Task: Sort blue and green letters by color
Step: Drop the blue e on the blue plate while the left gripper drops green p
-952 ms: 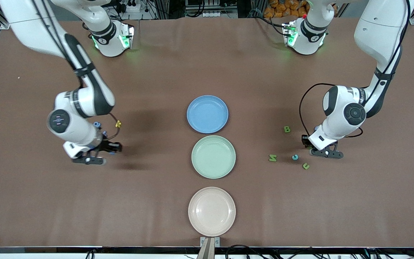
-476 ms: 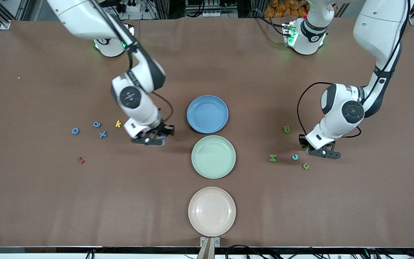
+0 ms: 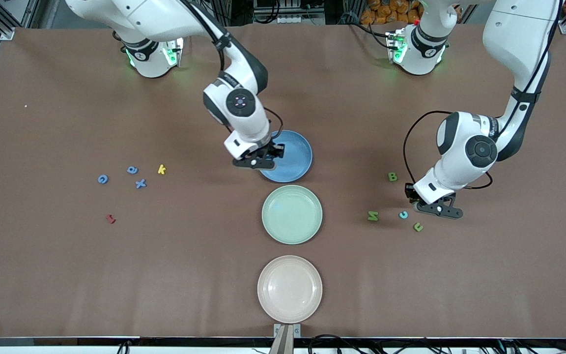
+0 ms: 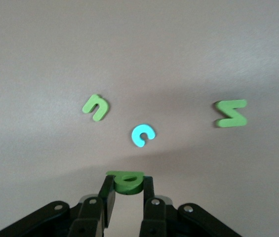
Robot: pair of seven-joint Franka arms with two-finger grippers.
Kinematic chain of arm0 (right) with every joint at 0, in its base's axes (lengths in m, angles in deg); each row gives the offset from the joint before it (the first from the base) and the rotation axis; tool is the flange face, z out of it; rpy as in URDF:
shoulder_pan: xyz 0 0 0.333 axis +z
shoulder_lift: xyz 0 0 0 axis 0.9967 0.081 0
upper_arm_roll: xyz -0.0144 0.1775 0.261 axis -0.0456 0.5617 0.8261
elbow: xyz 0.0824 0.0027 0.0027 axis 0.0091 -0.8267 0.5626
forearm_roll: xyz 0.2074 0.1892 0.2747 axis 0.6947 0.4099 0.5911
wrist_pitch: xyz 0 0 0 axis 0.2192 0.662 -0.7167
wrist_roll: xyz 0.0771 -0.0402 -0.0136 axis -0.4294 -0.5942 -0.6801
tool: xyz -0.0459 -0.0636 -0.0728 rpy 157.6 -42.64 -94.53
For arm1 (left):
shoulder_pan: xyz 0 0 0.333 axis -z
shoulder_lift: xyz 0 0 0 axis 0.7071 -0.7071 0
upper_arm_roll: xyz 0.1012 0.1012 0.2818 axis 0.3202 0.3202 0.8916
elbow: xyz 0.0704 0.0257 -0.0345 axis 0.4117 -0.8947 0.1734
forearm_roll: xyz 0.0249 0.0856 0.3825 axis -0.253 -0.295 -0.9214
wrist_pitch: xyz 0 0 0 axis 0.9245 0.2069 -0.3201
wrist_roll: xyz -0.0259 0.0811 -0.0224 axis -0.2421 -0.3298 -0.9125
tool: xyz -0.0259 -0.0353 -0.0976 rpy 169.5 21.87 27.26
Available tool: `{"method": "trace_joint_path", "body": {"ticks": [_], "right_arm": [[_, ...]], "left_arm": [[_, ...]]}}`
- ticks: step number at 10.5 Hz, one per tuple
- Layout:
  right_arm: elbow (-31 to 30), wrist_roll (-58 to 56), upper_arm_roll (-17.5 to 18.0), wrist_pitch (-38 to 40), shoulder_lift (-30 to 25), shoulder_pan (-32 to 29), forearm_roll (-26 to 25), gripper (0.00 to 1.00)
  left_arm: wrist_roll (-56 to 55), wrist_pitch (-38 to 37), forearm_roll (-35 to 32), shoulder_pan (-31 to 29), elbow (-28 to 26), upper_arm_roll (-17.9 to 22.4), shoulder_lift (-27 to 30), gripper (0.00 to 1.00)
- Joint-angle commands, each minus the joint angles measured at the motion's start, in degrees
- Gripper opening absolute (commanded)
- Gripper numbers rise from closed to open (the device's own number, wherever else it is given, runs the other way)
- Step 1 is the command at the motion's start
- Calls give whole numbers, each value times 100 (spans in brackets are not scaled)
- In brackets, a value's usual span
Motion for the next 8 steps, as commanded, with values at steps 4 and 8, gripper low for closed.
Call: {"method": "trace_joint_path", "body": {"ticks": [4, 8], "right_arm": [[393, 770, 277, 438, 258, -129, -65, 100], [412, 306, 374, 1475, -206, -1085, -91, 100]], "left_arm": [[-1348, -565, -85, 366, 950, -990, -129, 0], [-2507, -181, -120, 1498, 2048, -947, -1085, 0]]}}
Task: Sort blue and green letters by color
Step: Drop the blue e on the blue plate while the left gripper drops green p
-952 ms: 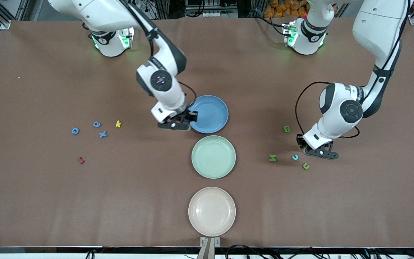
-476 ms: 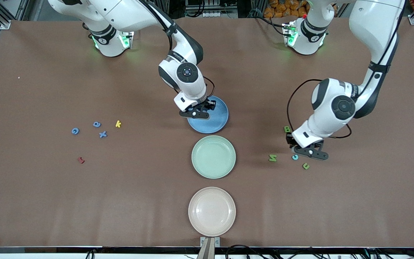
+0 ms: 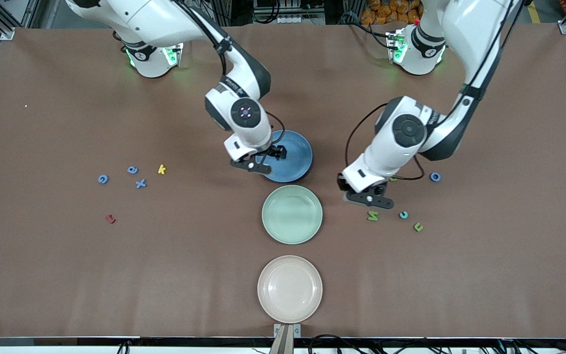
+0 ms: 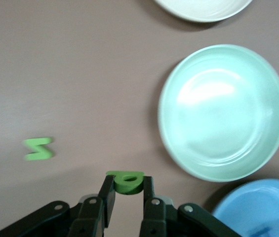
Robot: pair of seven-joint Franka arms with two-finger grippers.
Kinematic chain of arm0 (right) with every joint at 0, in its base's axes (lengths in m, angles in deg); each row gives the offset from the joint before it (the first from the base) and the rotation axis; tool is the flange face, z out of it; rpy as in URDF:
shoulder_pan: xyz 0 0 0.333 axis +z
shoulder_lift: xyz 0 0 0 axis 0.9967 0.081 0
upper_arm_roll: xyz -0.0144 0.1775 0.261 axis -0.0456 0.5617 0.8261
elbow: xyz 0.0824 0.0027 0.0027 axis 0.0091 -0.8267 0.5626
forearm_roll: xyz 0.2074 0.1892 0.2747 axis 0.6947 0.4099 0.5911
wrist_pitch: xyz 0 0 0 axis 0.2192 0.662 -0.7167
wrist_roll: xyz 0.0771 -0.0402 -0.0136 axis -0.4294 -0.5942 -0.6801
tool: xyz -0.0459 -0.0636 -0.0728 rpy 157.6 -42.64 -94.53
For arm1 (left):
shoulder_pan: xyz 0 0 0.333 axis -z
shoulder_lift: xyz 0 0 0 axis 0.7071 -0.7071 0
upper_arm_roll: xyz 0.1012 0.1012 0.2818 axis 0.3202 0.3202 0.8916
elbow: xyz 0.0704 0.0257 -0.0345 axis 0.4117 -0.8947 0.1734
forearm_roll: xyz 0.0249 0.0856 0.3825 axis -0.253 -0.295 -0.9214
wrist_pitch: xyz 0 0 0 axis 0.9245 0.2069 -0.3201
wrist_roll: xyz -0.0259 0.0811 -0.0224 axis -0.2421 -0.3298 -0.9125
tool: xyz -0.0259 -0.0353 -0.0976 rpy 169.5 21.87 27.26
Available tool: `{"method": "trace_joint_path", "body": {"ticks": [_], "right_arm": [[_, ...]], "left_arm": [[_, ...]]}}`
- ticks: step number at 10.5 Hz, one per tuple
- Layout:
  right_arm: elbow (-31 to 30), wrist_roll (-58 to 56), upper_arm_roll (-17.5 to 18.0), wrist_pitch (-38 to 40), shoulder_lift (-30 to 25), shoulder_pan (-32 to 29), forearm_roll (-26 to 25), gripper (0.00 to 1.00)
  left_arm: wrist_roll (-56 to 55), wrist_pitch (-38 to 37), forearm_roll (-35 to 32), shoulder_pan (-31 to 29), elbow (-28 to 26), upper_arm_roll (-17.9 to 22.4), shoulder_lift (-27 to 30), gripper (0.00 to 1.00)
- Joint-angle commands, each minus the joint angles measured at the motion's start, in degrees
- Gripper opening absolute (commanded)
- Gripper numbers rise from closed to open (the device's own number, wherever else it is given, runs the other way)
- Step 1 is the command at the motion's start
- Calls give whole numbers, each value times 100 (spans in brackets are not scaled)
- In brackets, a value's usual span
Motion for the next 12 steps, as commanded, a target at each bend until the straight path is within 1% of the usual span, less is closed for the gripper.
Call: {"method": "trace_joint_path", "body": {"ticks": [1, 3, 4, 5, 6, 7, 9, 10, 11, 12], "right_arm": [[-52, -596, 164, 531, -416, -998, -94, 100], [-122, -1291, 164, 532, -548, -1675, -94, 100], [-166, -1590, 164, 523, -601, -2009, -94, 100], [-210, -1854, 164, 540, -645, -2299, -94, 100], [-315, -2074, 155, 541, -723, -2528, -94, 100], [-412, -2485, 155, 532, -785, -2809, -111, 100], [-614, -3538, 155, 497, -908, -3380, -295, 100], [-728, -4188, 155, 488, -1013, -3592, -401, 100], [-877, -4638, 147, 462, -1101, -3733, -454, 100], [-1061, -5017, 147, 383, -1137, -3883, -620, 100]], "left_arm": [[-1054, 583, -120, 818, 1003, 173, -970, 0], [-1146, 815, -120, 988, 1267, 218, -1313, 0], [-1155, 1094, -120, 1049, 1295, 235, -1437, 0], [-1155, 1523, -120, 1102, 1295, 262, -1568, 14], [-1173, 1771, -112, 1120, 1286, 271, -1648, 90], [-1181, 1791, -112, 1076, 1286, 271, -1588, 100], [-1269, 1721, -112, 936, 1216, 271, -1378, 100], [-1269, 1320, -120, 848, 1129, 288, -1124, 100], [-1261, 699, -129, 752, 1128, 306, -843, 100], [-1208, 240, -138, 542, 1128, 306, -614, 100]]}}
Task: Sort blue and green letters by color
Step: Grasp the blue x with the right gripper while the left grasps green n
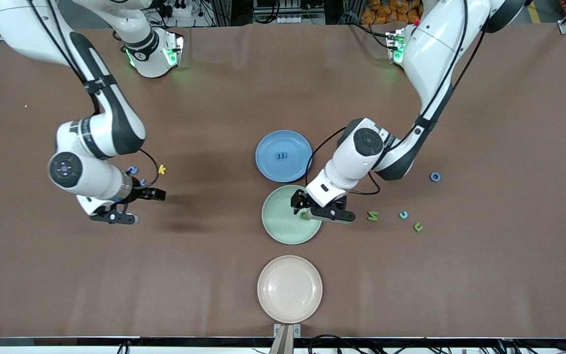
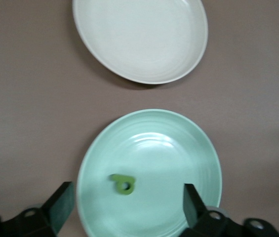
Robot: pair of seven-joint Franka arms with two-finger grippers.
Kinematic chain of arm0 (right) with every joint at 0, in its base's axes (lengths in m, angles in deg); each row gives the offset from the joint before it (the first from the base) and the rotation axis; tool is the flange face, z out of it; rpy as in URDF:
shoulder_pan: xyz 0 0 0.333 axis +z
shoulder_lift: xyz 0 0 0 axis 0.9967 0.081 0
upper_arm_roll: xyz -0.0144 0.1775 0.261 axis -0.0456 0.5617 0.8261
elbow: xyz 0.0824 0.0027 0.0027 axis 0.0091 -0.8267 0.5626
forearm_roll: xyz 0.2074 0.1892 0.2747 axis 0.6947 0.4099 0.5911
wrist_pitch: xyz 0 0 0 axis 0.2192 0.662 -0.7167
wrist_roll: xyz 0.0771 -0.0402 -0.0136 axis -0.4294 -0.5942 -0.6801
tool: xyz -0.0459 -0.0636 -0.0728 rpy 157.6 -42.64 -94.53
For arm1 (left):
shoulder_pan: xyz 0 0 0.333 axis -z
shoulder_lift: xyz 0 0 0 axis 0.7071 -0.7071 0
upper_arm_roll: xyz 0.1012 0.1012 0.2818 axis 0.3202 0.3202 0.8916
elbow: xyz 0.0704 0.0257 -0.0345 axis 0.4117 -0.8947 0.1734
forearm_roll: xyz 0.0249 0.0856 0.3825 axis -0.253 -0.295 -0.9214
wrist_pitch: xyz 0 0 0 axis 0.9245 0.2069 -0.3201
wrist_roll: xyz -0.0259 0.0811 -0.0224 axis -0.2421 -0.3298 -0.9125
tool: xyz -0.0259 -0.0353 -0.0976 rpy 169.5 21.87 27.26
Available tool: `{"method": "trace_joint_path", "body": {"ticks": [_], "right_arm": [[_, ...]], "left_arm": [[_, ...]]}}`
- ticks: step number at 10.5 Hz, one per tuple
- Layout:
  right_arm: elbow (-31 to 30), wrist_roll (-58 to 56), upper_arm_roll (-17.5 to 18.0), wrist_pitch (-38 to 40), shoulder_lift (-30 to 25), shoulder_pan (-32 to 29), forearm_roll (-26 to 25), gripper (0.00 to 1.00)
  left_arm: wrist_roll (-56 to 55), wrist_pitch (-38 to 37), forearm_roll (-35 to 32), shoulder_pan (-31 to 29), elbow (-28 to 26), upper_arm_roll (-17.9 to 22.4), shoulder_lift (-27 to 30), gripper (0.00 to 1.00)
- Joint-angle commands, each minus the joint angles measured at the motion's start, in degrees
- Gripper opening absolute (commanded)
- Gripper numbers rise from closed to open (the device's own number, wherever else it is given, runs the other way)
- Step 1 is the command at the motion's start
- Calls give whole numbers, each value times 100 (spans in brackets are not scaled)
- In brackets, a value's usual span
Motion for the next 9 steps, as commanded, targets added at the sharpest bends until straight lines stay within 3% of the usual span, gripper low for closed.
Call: {"method": "trace_joint_path", "body": {"ticks": [1, 4, 6, 9], "right_arm": [[-879, -990, 117, -512, -412, -465, -452, 100], [-1917, -1230, 65, -2041, -439, -695, -786, 100], [-2164, -1230, 47, -2290, -395, -783, -1024, 100], [-2613, -1230, -67, -2949, -351, -827, -1121, 100]], "left_arm": [[12, -1244, -155, -504, -166, 41, 799, 100], [549, -1938, -286, -962, -236, 41, 993, 100], [558, -2159, -970, -1069, -394, 41, 1028, 100], [1327, -2319, -1263, -1656, -518, 24, 1028, 100]]}}
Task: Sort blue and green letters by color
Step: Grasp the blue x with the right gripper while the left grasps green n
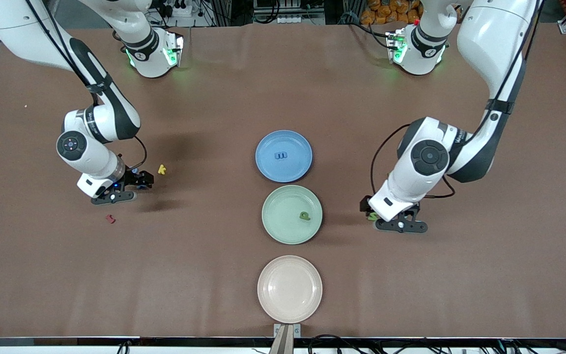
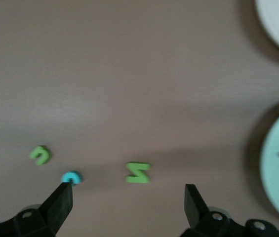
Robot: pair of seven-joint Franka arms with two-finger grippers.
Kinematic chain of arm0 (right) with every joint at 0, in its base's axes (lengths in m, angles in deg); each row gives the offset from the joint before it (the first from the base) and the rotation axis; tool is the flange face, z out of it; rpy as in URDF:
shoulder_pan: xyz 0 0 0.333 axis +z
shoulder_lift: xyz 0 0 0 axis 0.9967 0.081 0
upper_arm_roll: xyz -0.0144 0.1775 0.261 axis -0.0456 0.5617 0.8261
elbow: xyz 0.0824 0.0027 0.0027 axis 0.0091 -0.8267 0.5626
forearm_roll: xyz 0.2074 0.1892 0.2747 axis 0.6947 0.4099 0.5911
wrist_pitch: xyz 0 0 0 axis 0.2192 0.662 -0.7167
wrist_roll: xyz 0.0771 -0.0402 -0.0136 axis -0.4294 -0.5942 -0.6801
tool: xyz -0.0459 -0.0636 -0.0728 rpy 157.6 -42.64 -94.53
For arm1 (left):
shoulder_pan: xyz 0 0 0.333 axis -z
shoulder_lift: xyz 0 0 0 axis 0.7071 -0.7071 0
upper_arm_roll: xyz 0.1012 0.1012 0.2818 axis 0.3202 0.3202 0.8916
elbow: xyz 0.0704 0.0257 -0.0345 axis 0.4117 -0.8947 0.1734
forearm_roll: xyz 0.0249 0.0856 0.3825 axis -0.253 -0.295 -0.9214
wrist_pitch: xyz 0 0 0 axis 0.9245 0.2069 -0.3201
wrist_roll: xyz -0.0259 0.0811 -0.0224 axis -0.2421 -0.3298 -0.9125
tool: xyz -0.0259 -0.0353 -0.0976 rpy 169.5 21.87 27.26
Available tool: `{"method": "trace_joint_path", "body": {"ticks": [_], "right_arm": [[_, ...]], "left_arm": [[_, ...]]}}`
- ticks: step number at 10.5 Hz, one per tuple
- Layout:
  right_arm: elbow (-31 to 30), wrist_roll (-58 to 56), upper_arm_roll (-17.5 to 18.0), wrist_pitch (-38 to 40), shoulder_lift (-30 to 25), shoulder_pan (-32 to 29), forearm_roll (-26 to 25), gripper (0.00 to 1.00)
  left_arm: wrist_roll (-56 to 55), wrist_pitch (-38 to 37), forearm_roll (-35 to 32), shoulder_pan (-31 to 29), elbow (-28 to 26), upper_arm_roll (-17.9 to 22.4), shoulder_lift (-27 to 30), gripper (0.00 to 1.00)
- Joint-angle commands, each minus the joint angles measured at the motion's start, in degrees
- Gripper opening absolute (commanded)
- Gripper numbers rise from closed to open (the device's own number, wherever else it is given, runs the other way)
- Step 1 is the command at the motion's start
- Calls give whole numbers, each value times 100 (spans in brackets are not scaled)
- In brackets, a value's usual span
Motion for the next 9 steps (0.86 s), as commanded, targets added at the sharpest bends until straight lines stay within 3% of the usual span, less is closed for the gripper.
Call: {"method": "trace_joint_path", "body": {"ticks": [1, 4, 5, 6, 7, 8, 9], "right_arm": [[-483, -59, -29, -372, -169, -131, -215, 100], [-536, -59, -47, -564, -38, -122, -294, 97], [-536, -59, -82, -609, 7, -113, -399, 78], [-545, -51, -152, -600, 16, -104, -670, 49], [-545, -16, -196, -600, 25, -104, -794, 36], [-545, -15, -196, -600, 51, -104, -804, 31], [-536, 19, -196, -618, 95, -78, -804, 17]], "left_arm": [[1213, -53, -219, -820, -234, -66, 114, 100], [2261, 332, -228, -1316, -216, -66, -131, 97], [2821, 386, -220, -1360, -182, -66, -245, 96], [3244, 473, -228, -1473, -155, -66, -368, 96], [3640, 613, -228, -1561, -137, -66, -500, 95], [4070, 815, -246, -1571, -137, -57, -615, 94], [4753, 895, -237, -1614, -120, -40, -694, 95]]}}
